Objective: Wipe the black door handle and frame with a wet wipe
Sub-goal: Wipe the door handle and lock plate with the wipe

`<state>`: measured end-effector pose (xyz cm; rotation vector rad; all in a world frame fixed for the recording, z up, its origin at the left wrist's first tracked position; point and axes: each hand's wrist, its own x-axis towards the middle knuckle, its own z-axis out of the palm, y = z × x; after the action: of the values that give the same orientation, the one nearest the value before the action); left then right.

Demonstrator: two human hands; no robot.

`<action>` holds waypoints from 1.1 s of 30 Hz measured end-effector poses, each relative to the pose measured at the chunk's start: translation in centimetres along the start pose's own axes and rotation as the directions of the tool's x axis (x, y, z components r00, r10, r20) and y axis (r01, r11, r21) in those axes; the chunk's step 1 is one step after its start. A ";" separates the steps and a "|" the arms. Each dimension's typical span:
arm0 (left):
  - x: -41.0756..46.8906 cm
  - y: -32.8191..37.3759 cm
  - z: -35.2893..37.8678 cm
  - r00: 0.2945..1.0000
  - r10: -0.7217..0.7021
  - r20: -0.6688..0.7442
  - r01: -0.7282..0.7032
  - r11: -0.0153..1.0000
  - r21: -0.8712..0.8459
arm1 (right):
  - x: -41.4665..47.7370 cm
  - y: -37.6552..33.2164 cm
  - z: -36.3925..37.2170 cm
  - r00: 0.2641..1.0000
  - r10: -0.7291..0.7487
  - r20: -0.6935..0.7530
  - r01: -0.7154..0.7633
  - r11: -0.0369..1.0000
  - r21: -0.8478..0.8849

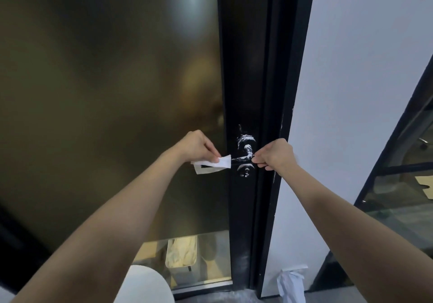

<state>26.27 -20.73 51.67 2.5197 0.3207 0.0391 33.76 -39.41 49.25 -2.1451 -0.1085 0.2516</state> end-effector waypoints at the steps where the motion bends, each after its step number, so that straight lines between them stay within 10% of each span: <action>1: 0.2 0.7 0.5 1.000 0.021 -0.017 -0.021 1.000 0.007 | 0.1 -0.1 0.0 1.000 0.000 -0.001 0.000 1.000 -0.009; 24: -0.9 -0.8 2.6 0.991 0.096 -0.097 -0.103 0.992 -0.066 | 0.3 -0.5 -0.5 0.989 0.026 0.148 -0.006 0.991 -0.134; 33: -0.1 1.0 3.5 0.976 0.135 -0.169 -0.147 0.987 -0.062 | -0.1 -0.4 -1.2 0.938 -0.287 0.195 0.325 0.924 -0.203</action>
<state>26.72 -23.53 49.40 2.4664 0.2008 0.3105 33.96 -40.19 50.22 -2.2971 -0.5908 0.2377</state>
